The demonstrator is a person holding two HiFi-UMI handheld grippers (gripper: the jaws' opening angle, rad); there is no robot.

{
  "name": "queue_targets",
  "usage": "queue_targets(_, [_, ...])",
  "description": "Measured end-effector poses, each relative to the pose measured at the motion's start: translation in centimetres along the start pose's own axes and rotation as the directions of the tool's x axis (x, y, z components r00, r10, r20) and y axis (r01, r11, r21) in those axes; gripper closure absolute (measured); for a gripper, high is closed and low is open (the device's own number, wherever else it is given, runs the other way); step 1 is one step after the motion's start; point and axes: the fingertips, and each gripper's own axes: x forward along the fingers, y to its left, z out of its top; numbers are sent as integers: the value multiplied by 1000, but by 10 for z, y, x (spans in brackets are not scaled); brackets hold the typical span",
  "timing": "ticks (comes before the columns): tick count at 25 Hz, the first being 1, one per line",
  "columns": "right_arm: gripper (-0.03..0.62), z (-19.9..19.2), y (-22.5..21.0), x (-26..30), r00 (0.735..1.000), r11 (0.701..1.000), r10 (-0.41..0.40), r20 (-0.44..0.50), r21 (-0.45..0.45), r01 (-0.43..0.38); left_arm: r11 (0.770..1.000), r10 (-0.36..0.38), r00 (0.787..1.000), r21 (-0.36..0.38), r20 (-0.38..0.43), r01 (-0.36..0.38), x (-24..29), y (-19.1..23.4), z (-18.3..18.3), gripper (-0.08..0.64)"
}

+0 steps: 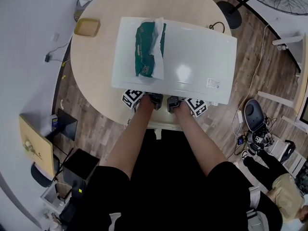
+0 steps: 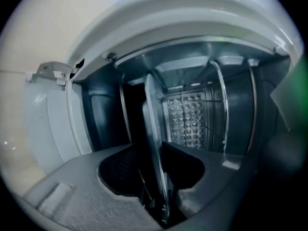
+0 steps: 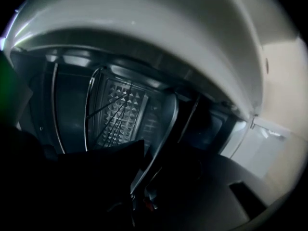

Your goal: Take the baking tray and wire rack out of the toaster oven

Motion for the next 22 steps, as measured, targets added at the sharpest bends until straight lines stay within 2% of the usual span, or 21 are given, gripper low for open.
queue_targets(6, [511, -3, -3, -9, 1000, 997, 11, 22, 79, -13, 999, -37, 996, 23, -79, 39, -5, -3, -8, 454])
queue_targets(13, [515, -17, -11, -31, 1000, 995, -7, 17, 98, 5, 999, -53, 995, 4, -85, 54, -28, 1, -17, 480])
queue_targets(18, [515, -30, -15, -51, 999, 994, -20, 31, 108, 16, 999, -38, 992, 17, -118, 40, -50, 10, -23, 486])
queue_targets(22, [514, -41, -20, -71, 999, 995, -32, 23, 92, 30, 1000, -23, 990, 1, -140, 23, -70, 16, -33, 489])
